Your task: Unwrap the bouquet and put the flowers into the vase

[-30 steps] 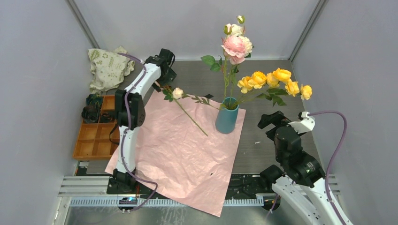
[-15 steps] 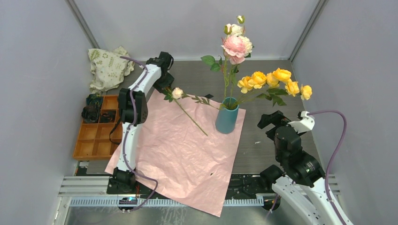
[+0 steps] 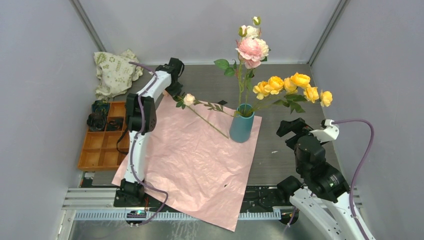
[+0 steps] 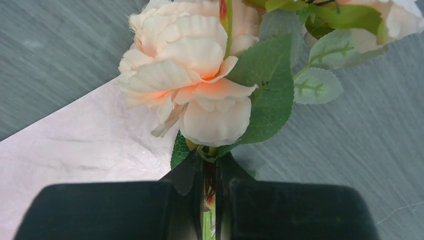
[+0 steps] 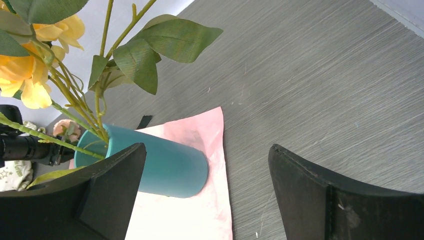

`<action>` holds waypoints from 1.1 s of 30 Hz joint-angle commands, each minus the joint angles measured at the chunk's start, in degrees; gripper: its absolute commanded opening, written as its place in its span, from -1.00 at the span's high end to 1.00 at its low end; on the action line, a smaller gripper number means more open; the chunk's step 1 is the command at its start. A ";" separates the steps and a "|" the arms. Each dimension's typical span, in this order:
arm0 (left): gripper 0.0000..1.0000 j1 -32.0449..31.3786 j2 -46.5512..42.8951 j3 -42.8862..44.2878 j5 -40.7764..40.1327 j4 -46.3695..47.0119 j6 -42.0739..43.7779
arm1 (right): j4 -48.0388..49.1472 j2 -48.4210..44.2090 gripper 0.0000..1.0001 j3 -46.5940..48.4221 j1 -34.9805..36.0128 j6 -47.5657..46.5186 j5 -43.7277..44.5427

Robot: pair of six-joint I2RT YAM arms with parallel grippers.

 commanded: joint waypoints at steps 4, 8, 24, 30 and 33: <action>1.00 0.13 -16.60 -6.02 -3.95 4.09 5.25 | 1.03 -0.81 -0.95 3.45 -0.02 -0.21 -0.58; 1.00 0.17 -26.67 -9.32 -6.55 5.94 8.50 | 0.73 -1.23 -0.95 4.79 -0.01 -0.76 -1.21; 1.00 -0.88 -63.94 -22.41 16.11 27.43 32.60 | 0.05 7.67 -0.76 21.98 -0.01 -6.37 -17.44; 1.00 -0.93 -72.87 -17.92 31.87 22.91 36.64 | -0.54 16.09 -0.67 32.08 -0.04 -9.40 -31.51; 0.99 -0.88 -76.39 -16.08 36.84 20.76 35.58 | 0.77 19.91 -0.61 35.55 -0.07 -9.13 -39.77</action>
